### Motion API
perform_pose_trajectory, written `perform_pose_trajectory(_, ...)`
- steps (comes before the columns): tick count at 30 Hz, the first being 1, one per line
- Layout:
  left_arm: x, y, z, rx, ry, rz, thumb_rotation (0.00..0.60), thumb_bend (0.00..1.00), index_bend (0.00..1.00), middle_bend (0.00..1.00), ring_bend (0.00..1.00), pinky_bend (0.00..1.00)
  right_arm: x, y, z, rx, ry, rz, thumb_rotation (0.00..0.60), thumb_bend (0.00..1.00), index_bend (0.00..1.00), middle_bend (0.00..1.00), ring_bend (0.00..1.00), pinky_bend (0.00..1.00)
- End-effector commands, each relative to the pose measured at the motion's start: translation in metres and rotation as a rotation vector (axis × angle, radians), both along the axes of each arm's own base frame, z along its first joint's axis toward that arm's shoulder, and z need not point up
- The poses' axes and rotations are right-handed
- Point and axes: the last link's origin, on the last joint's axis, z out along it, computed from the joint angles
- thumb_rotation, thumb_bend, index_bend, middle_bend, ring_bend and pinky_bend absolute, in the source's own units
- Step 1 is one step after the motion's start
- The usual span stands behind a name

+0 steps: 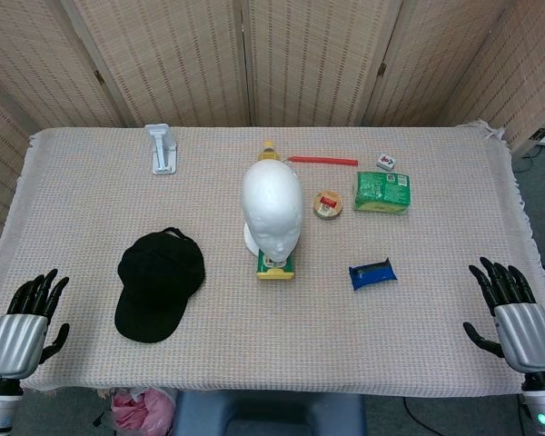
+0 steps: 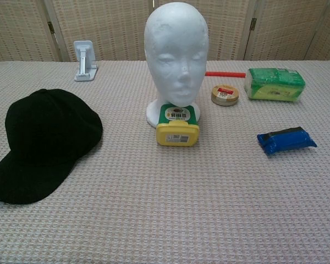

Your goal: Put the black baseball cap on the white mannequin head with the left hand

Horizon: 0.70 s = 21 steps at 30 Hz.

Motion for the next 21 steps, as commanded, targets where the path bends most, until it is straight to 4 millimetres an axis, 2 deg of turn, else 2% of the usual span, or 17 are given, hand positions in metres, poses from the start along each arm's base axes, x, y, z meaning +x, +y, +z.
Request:
perform_pose_trajectory(1, 0.0, 0.0, -0.001, -0.004, 0.002, -0.001, 0.6, 0.43, 0.02, 0.0, 0.0, 0.13, 0.0, 0.0, -0.001, 0.004, 0.001, -0.001, 0.6, 0.19, 0.0, 0.0, 0.0, 0.0)
perform_pose_trajectory(11, 0.004, 0.0, -0.016, -0.061, 0.014, -0.058, 0.6, 0.43, 0.05, 0.0, 0.0, 0.13, 0.008, 0.012, 0.0, 0.011, -0.007, 0.03, 0.6, 0.19, 0.0, 0.0, 0.0, 0.0)
perform_pose_trajectory(16, -0.003, -0.02, -0.039, -0.118, 0.047, -0.027, 0.6, 0.43, 0.08, 0.0, 0.0, 0.13, 0.011, 0.017, 0.008, -0.02, -0.026, 0.047, 0.6, 0.19, 0.0, 0.0, 0.0, 0.0)
perform_pose_trajectory(21, -0.004, -0.028, -0.057, -0.139, 0.057, -0.011, 0.6, 0.43, 0.08, 0.0, 0.0, 0.13, 0.01, 0.018, 0.007, -0.005, -0.031, 0.048, 0.6, 0.19, 0.0, 0.0, 0.0, 0.0)
